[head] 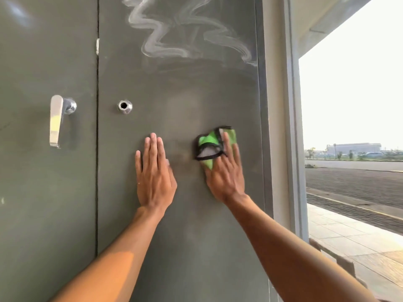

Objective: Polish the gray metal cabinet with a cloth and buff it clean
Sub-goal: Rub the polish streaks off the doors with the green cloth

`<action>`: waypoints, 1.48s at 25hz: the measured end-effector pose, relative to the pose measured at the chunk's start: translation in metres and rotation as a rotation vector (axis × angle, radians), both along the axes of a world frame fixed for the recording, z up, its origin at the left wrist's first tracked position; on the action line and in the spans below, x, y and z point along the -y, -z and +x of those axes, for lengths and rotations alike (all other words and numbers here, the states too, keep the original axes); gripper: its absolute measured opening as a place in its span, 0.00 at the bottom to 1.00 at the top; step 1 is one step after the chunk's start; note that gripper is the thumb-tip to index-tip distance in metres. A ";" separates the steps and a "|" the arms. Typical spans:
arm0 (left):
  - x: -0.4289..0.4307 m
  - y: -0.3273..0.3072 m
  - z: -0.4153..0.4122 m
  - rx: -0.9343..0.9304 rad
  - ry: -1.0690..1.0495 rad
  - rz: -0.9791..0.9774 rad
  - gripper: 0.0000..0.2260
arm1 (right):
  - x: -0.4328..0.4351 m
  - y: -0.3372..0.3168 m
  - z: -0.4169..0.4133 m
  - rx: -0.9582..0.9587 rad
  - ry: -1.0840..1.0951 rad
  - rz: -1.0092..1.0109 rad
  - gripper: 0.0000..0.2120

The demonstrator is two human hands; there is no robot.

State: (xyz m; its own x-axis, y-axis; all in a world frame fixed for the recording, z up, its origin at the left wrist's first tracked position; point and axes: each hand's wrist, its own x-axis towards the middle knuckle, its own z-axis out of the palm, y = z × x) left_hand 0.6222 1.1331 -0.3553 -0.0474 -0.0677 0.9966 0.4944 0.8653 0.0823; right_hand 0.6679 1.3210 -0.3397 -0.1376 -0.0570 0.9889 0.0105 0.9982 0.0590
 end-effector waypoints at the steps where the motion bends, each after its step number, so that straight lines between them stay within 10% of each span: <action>1: -0.004 0.002 0.002 0.007 -0.005 0.014 0.26 | -0.027 -0.001 0.007 -0.016 0.028 -0.141 0.31; 6: -0.018 0.010 0.004 0.020 0.013 0.037 0.25 | -0.071 -0.005 0.021 0.001 -0.040 -0.367 0.32; 12: -0.034 0.020 0.009 0.002 0.027 -0.042 0.26 | -0.062 0.070 0.035 -0.002 -0.093 -0.110 0.38; 19: -0.050 0.013 0.008 -0.039 0.032 -0.048 0.25 | -0.082 -0.051 0.025 0.016 -0.108 -0.382 0.32; 37: -0.083 0.204 0.029 0.106 0.063 -0.116 0.26 | -0.094 0.276 0.037 0.172 -0.035 -0.137 0.39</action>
